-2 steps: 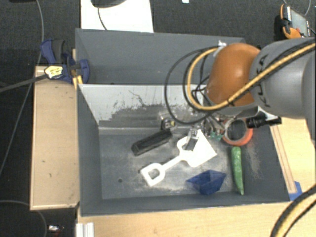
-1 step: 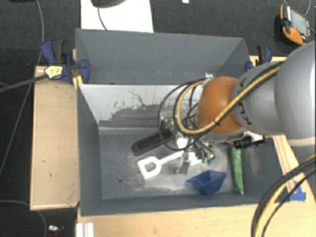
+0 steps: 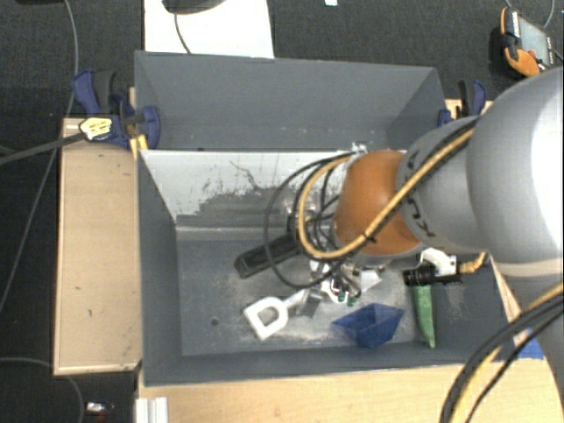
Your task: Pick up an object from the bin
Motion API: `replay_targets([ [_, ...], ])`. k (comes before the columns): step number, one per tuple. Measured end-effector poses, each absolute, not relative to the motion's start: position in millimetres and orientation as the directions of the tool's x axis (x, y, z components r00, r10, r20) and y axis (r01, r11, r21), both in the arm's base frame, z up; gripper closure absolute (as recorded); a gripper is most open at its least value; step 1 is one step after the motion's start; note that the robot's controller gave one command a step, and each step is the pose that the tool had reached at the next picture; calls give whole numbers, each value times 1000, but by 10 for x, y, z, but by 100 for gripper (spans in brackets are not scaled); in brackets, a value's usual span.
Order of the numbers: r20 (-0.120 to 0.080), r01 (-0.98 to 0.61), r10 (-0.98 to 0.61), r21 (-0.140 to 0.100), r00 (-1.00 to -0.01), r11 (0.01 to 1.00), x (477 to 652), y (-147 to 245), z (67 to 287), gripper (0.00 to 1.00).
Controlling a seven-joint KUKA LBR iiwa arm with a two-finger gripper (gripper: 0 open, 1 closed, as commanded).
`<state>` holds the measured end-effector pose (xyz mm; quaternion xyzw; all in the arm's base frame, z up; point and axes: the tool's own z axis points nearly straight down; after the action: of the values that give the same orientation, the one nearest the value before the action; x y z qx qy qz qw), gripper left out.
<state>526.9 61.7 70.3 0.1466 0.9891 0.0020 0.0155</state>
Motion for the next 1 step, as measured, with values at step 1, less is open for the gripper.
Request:
replay_targets([
  [1, -15, 164, 164, 4, -986, 986, 5489, 334, 664, 100],
])
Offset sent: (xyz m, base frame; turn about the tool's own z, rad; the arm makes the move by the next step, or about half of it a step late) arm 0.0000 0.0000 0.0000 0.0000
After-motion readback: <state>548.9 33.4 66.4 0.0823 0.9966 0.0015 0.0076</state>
